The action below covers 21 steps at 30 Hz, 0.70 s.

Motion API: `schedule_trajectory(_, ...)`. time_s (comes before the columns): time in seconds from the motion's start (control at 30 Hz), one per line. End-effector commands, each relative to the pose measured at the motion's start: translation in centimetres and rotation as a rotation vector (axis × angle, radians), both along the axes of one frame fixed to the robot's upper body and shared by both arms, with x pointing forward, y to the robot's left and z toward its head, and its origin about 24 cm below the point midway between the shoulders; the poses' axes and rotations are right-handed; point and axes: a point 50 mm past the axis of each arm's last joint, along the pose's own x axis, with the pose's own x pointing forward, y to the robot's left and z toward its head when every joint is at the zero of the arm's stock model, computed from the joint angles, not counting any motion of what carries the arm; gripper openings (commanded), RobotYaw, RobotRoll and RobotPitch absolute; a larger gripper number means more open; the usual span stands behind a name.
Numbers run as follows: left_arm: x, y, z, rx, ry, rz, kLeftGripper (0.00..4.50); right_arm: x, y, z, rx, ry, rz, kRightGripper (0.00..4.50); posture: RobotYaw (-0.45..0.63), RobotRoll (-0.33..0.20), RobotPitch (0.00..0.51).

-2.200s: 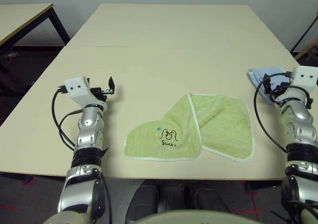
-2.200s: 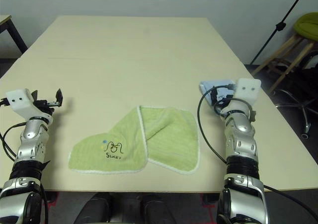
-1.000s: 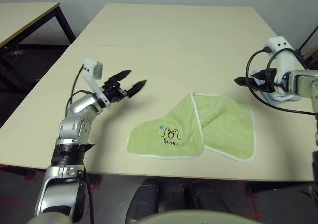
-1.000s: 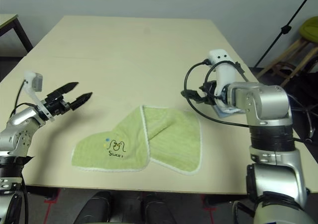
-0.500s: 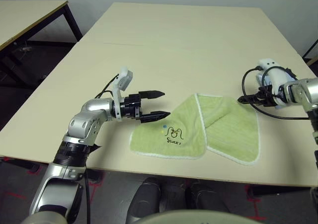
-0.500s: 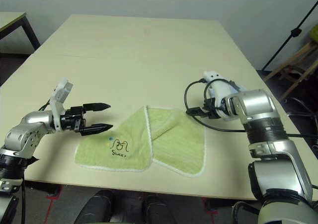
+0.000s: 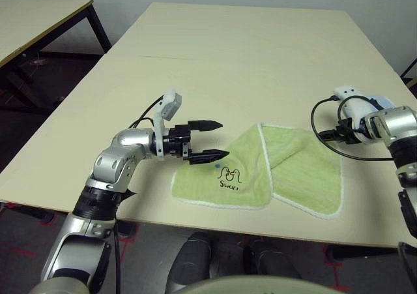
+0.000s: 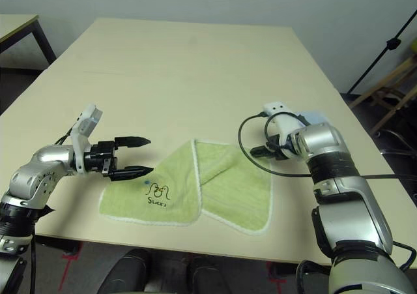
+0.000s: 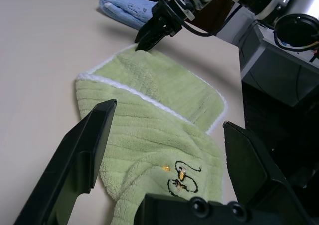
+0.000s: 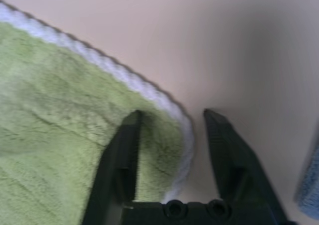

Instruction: Fold the towel and set it aside.

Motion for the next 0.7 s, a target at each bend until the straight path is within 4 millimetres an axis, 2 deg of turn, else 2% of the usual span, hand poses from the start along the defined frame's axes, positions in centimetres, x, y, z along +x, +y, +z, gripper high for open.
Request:
schedule_trajectory(0.03, 0.0, -0.4, 0.3, 0.004, -0.012, -0.001, 4.50, -0.2, 0.4, 0.1, -0.006, 0.017, 0.021, 1.24, 0.15, 0.000, 0.112)
schedule_trajectory(0.13, 0.0, -0.5, 0.4, -0.001, -0.009, 0.004, 4.50, -0.1, 0.7, 0.9, 0.004, 0.002, 0.038, 0.16, 0.14, 0.000, 0.112)
schedule_trajectory(0.17, 0.1, -0.5, 0.5, -0.003, -0.009, 0.006, 4.50, -0.1, 0.9, 1.3, 0.010, -0.010, 0.046, 0.03, 0.14, 0.000, 0.112)
schedule_trajectory(0.27, 0.2, -0.6, 0.5, -0.004, -0.005, 0.014, 4.50, 0.5, 1.9, 2.9, 0.052, -0.071, 0.070, 0.03, 0.14, 0.000, 0.112)
schedule_trajectory(0.4, 0.4, -0.8, 0.7, -0.014, 0.003, 0.030, 4.50, 1.8, 4.1, 6.2, 0.126, -0.204, 0.116, 0.03, 0.14, 0.000, 0.111)
schedule_trajectory(0.57, 0.5, -0.8, 0.7, -0.015, 0.005, 0.048, 4.50, 3.9, 8.3, 12.6, 0.281, -0.529, 0.233, 0.03, 0.14, 0.000, 0.109)
schedule_trajectory(0.7, 0.6, -0.8, 0.6, -0.018, 0.003, 0.069, 4.50, 4.8, 10.5, 17.7, 0.381, -0.741, 0.265, 0.03, 0.15, 0.000, 0.107)
